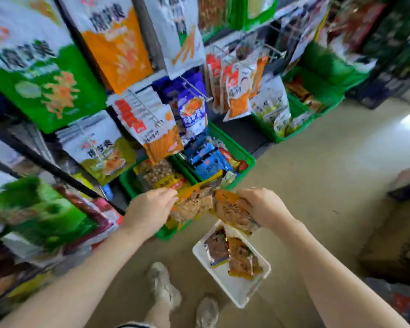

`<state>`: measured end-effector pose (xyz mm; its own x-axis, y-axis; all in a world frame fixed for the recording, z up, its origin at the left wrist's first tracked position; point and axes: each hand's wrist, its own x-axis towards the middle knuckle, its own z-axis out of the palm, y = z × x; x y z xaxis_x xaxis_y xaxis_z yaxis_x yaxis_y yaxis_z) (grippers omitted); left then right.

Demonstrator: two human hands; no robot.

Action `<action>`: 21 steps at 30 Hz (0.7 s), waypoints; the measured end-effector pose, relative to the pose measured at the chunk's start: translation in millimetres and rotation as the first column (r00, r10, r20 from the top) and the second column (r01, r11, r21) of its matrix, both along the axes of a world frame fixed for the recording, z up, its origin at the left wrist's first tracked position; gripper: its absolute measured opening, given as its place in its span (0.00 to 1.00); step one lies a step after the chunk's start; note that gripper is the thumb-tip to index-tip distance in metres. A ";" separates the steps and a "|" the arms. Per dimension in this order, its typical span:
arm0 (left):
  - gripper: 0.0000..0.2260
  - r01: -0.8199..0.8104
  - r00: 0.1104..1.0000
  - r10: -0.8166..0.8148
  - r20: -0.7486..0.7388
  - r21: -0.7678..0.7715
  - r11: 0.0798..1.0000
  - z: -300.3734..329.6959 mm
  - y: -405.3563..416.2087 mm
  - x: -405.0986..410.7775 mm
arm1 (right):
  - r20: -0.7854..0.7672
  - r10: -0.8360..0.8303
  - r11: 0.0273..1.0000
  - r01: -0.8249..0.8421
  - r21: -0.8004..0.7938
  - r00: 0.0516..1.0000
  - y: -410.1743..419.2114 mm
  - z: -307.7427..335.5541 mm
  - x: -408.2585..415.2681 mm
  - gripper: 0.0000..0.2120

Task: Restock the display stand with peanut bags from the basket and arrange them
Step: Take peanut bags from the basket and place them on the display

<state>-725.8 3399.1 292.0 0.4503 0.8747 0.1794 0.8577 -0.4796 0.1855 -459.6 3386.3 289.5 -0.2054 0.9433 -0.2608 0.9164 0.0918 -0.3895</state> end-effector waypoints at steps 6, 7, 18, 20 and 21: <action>0.15 -0.188 0.980 0.198 0.012 0.370 0.910 119.1 -36.2 -104.1 | -0.048 0.229 0.934 -0.206 0.291 0.972 37.6 114.6 -104.6 0.09; 0.14 -0.213 0.974 0.227 0.018 0.425 0.880 135.9 -41.6 -121.6 | -0.080 0.282 0.922 -0.247 0.298 0.956 41.3 132.4 -125.3 0.09; 0.15 -0.500 0.836 0.504 0.217 0.677 0.540 302.3 -88.3 -347.2 | 0.314 0.401 0.510 -0.494 0.704 0.861 59.9 304.7 -348.3 0.11; 0.16 -0.499 0.833 0.509 0.216 0.689 0.525 326.6 -84.2 -390.2 | 0.334 0.383 0.466 -0.492 0.735 0.861 62.3 323.7 -381.9 0.11; 0.15 -0.492 0.834 0.509 0.211 0.701 0.516 336.2 -81.4 -409.5 | 0.351 0.374 0.426 -0.496 0.757 0.858 64.0 332.3 -396.0 0.09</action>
